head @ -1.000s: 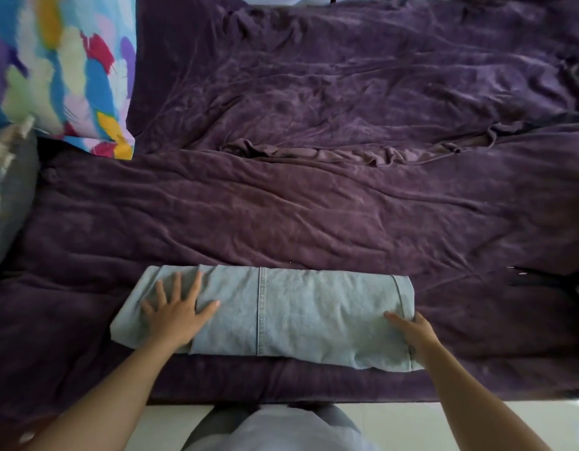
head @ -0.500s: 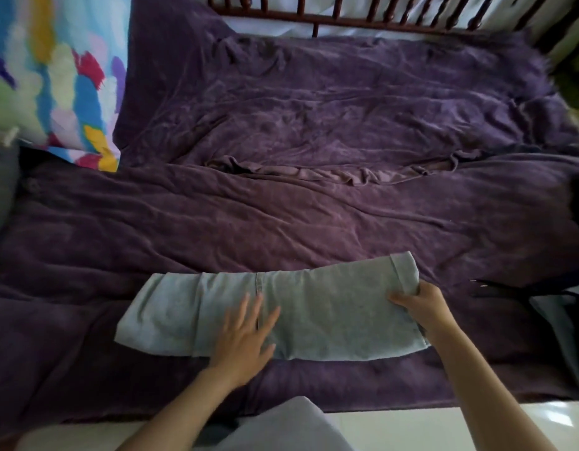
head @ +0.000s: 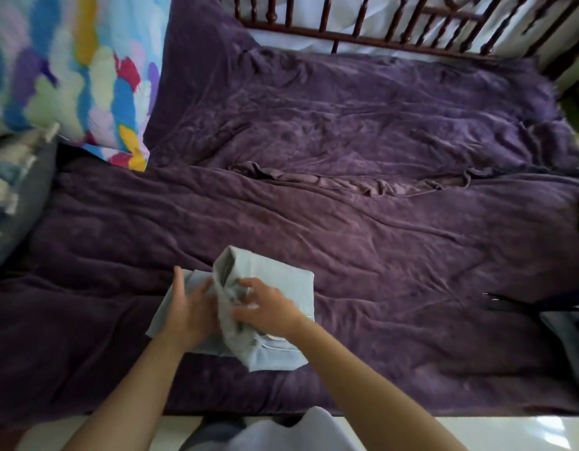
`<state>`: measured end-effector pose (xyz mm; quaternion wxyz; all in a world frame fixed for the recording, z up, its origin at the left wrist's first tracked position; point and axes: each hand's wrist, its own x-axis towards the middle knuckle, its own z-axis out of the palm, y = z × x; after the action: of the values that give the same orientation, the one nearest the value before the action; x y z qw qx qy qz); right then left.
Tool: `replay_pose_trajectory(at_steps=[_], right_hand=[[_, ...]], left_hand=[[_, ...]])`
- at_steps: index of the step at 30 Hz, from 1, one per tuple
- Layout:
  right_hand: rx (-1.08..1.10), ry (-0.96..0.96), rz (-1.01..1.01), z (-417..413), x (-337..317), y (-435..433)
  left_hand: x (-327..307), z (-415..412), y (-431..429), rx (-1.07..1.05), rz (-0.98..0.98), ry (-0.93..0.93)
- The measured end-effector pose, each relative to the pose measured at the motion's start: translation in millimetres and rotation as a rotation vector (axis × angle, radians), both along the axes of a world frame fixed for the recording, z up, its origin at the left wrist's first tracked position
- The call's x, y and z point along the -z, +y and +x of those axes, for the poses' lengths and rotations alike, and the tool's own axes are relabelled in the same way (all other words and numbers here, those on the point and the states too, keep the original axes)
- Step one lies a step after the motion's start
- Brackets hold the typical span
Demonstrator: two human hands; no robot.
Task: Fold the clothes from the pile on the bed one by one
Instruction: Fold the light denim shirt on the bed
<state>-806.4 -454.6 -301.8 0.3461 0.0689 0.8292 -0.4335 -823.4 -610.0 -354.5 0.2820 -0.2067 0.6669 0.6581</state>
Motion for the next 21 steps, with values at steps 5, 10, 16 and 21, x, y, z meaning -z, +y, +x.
replay_pose_trajectory(at_steps=[5,10,16,21], right_hand=[[0.110,-0.154,-0.292,17,26,-28],[0.335,-0.081,-0.368,29,21,-17],[-0.068,0.358,0.393,56,45,20],[-0.414,0.183,0.550,69,76,1]], left_hand=[[-1,-12,-10,0.078,-0.067,-0.258],[4,-15,-5,0.100,-0.257,-0.116],[11,-41,-46,0.105,-0.464,0.131],[15,-26,-56,0.171,-0.837,0.191]])
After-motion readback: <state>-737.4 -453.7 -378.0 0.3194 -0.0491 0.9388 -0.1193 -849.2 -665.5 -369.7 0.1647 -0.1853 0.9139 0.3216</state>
